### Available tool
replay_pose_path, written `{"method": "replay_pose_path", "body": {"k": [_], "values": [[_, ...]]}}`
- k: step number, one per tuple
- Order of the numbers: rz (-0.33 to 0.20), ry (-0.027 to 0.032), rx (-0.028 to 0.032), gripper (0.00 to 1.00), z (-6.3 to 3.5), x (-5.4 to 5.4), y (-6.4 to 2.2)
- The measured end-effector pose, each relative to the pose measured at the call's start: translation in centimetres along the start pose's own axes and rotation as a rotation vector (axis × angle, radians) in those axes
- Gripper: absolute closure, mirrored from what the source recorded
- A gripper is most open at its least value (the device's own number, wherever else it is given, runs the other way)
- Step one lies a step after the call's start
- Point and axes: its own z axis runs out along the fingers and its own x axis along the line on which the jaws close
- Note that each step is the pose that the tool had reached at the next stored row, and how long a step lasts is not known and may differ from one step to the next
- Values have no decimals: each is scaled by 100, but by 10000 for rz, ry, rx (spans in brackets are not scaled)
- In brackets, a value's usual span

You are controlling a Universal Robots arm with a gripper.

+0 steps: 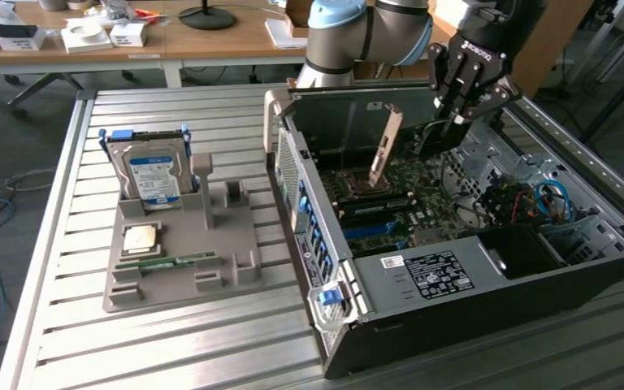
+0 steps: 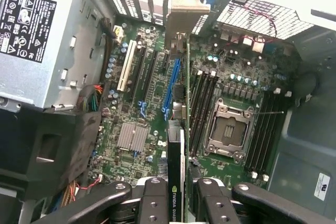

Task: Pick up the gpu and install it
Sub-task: 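Insert the gpu into the slot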

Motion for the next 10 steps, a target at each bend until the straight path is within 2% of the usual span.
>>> {"method": "replay_pose_path", "body": {"k": [10], "values": [[1692, -82, 24, 74, 15, -1, 4]]}}
